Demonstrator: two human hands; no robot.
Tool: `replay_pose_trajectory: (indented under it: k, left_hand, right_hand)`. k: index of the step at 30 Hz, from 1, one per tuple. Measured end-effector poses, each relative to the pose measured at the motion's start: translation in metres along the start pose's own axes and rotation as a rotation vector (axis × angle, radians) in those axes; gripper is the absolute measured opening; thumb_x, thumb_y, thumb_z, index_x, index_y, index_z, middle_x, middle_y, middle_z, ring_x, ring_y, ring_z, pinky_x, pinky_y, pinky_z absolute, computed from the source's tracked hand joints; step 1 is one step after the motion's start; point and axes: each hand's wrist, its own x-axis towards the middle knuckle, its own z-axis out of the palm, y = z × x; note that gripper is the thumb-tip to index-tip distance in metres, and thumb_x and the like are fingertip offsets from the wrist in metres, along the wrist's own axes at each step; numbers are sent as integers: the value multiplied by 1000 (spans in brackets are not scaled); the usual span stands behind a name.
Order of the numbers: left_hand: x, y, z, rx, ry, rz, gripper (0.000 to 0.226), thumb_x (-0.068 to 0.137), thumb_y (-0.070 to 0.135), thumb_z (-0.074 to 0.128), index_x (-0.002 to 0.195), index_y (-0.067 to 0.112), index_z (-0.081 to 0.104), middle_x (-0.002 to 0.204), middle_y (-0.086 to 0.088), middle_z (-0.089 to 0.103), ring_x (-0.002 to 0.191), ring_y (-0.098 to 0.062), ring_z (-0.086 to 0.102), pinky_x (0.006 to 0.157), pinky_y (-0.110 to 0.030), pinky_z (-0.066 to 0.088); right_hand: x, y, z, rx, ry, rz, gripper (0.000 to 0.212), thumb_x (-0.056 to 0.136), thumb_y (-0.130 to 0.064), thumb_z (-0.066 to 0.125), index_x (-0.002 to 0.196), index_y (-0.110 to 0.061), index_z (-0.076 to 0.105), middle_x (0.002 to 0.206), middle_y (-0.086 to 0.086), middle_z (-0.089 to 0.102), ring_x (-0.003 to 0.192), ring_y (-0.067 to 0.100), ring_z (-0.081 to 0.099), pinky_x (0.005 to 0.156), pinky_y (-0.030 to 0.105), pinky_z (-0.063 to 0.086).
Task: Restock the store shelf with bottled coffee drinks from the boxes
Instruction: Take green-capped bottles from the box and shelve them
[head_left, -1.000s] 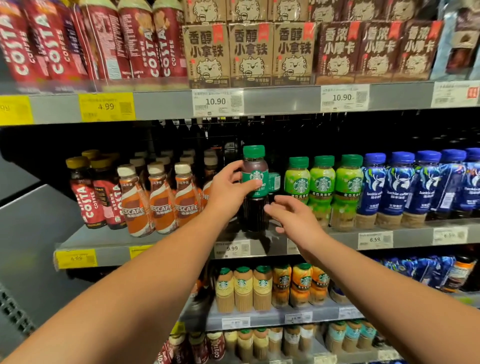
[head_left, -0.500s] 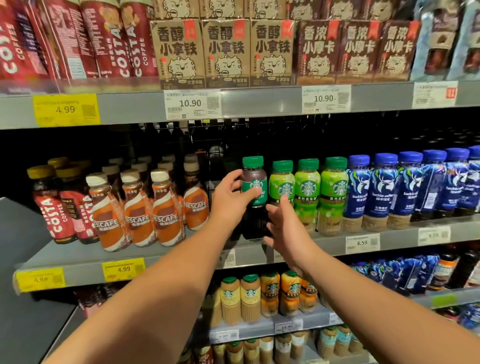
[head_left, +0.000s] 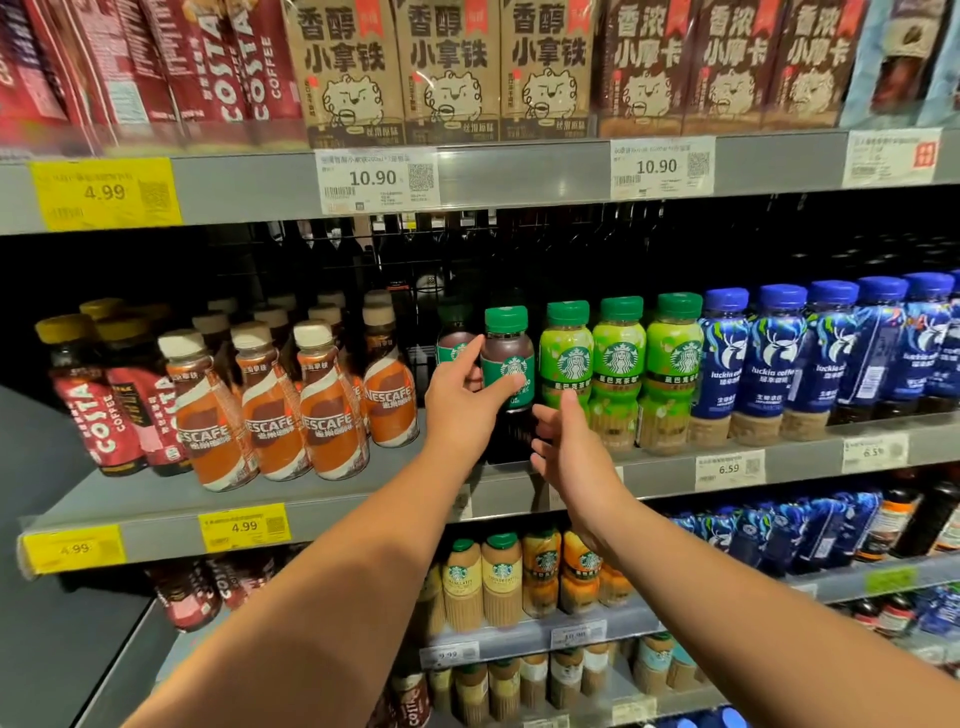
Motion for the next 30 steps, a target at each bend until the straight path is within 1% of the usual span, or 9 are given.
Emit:
replay_pose_trajectory:
  k: [8, 12, 13, 15, 17, 19, 22, 26, 30]
  left_hand:
    - [-3, -1, 1, -23, -8, -40, 59, 83, 17, 70, 138, 16, 47, 123, -5, 54, 103, -10, 57, 72, -1, 45]
    - [-6, 3, -2, -3, -62, -84, 52, 91, 25, 60, 140, 20, 44, 120, 1, 50, 100, -5, 51, 82, -15, 40]
    - [-8, 3, -4, -5, -76, -92, 51, 92, 26, 59, 140, 21, 43, 117, 3, 50, 97, -3, 51, 80, -15, 39]
    - [-12, 2, -9, 27, -108, -104, 49, 92, 29, 57, 139, 22, 44, 114, 4, 51, 96, -4, 52, 77, -17, 40]
    - [-19, 1, -16, 87, -132, -121, 48, 92, 32, 57, 137, 21, 45, 116, 0, 54, 96, -9, 53, 76, -21, 40]
    - [-27, 0, -28, 200, -144, -96, 46, 92, 33, 56, 135, 18, 48, 114, -2, 56, 93, -10, 54, 76, -24, 41]
    - [-44, 2, -55, 610, -244, 15, 46, 93, 38, 53, 133, 17, 49, 120, -5, 57, 108, -21, 55, 88, -30, 43]
    - [-76, 13, -89, 1027, -467, 67, 49, 94, 47, 46, 132, 16, 50, 129, -11, 54, 118, -27, 50, 95, -38, 44]
    - [-121, 22, -105, 1213, -513, 29, 47, 93, 50, 44, 128, 18, 51, 128, -10, 56, 115, -31, 51, 91, -42, 46]
  right_hand:
    - [1, -5, 1, -2, 17, 55, 63, 99, -53, 20, 140, -11, 43, 143, 14, 42, 131, 27, 41, 104, 35, 34]
    - [-4, -11, 1, -74, 67, 34, 58, 99, -52, 22, 128, -11, 51, 127, 16, 53, 115, 28, 52, 102, 41, 40]
    - [-6, -12, 1, -101, 73, 36, 56, 99, -52, 23, 124, -12, 52, 129, 18, 53, 119, 31, 51, 105, 45, 38]
    - [-9, -14, 0, -186, 77, 28, 60, 98, -55, 22, 132, -13, 49, 135, 15, 51, 126, 30, 47, 109, 48, 35]
    - [-14, -15, -1, -334, 104, -36, 62, 98, -55, 22, 132, -12, 50, 125, 9, 54, 117, 22, 49, 105, 39, 35]
    - [-21, -17, -4, -623, 143, -159, 57, 99, -51, 22, 119, -10, 56, 110, 4, 54, 99, 17, 46, 88, 31, 33]
    - [-37, -21, -9, -1028, 117, -261, 49, 99, -47, 25, 93, -9, 55, 105, 14, 61, 88, 26, 49, 74, 33, 33]
    - [-64, -24, -8, -1462, -4, -334, 61, 97, -55, 21, 109, -6, 56, 114, 20, 59, 104, 34, 55, 78, 37, 39]
    - [-99, -13, -2, -1616, -128, -418, 64, 97, -56, 21, 115, -6, 56, 119, 19, 58, 108, 34, 54, 82, 39, 42]
